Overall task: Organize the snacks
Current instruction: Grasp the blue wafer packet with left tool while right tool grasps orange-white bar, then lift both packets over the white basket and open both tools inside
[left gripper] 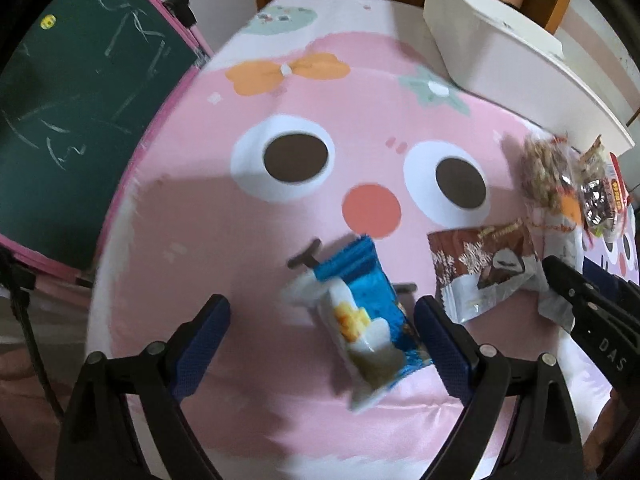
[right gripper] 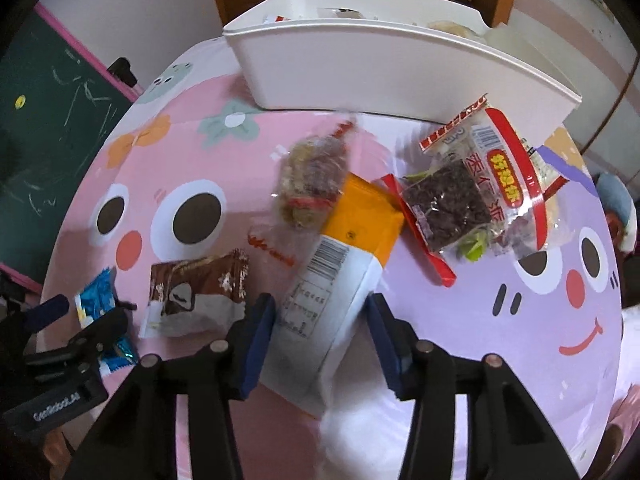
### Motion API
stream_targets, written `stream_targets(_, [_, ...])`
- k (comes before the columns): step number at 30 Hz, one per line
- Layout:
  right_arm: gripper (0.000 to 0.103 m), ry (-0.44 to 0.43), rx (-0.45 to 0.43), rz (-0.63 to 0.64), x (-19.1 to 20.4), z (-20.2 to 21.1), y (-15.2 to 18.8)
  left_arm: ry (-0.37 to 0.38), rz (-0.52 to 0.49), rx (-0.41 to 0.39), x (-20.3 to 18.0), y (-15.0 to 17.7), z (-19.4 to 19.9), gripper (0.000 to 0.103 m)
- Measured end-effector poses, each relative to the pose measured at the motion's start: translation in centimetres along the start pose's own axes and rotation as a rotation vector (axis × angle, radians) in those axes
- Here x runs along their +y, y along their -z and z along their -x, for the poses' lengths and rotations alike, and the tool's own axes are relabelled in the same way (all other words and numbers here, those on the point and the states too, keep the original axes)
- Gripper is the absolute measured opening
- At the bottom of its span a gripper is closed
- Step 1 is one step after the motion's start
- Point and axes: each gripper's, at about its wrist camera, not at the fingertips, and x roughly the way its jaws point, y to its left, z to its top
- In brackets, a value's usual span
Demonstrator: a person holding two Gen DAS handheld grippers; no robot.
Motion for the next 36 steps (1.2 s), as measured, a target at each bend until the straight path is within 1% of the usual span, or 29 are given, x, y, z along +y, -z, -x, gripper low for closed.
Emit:
stream_targets(2, [0.043,-0.012,-0.006,0.003,-0.3,0.3,0.4,-0.003,-0.015,-0.015,-0.3,0.2,0.2,0.085])
stream_targets(3, [0.041,-0.019,-0.009,0.002,-0.5,0.4,0.6,0.003,-0.024,-0.023,-0.4,0.3,0.3,0.079])
stream_targets(4, [0.040,-0.026,-0.011,0.002,-0.6,0.5,0.8,0.008,-0.034,-0.034,-0.5,0.4,0.5,0.070])
stream_targets(5, [0.040,-0.032,-0.012,0.003,-0.7,0.6,1.0,0.011,-0.043,-0.044,-0.7,0.5,0.7,0.064])
stream_targets(6, [0.039,-0.037,-0.014,0.006,-0.8,0.7,1.2,0.017,-0.056,-0.057,-0.9,0.6,0.9,0.048])
stream_targets(7, [0.038,-0.042,-0.014,0.008,-0.8,0.7,1.3,0.021,-0.070,-0.069,-1.2,0.7,1.2,0.029])
stream_targets(9, [0.037,-0.054,-0.015,0.012,-1.0,1.0,1.7,0.016,-0.087,-0.072,-1.5,0.9,1.4,0.029])
stream_targets(13, [0.035,-0.120,-0.016,-0.004,-1.7,2.0,2.7,0.021,-0.104,-0.092,-2.0,1.5,2.1,0.028])
stream_targets(15, [0.035,-0.145,-0.024,-0.017,-2.3,2.8,3.3,0.022,-0.113,-0.127,-2.2,1.9,3.3,0.028])
stream_targets(16, [0.032,-0.162,-0.035,-0.027,-2.7,3.4,3.5,0.022,-0.119,-0.143,-2.2,2.0,3.7,0.028])
stream_targets(17, [0.032,-0.175,-0.042,-0.035,-2.9,3.8,3.6,0.023,-0.126,-0.163,-2.3,2.1,4.4,0.028])
stream_targets(18, [0.031,-0.191,-0.055,-0.046,-3.2,4.5,3.7,0.025,-0.132,-0.179,-2.5,2.2,5.0,0.028])
stream_targets(22, [0.031,-0.199,-0.125,-0.047,-3.6,7.2,4.2,0.033,-0.163,-0.231,-3.2,2.8,7.3,0.028])
stream_targets(29, [0.031,-0.215,-0.225,-0.043,-3.6,11.4,4.7,0.051,-0.181,-0.282,-3.9,3.6,10.2,0.028])
stream_targets(33, [0.031,-0.227,-0.283,-0.046,-3.8,13.8,4.8,0.069,-0.190,-0.305,-4.2,3.5,11.9,0.028])
stream_targets(36, [0.031,-0.244,-0.326,-0.054,-4.2,15.5,4.7,0.078,-0.200,-0.327,-4.6,2.8,13.5,0.028])
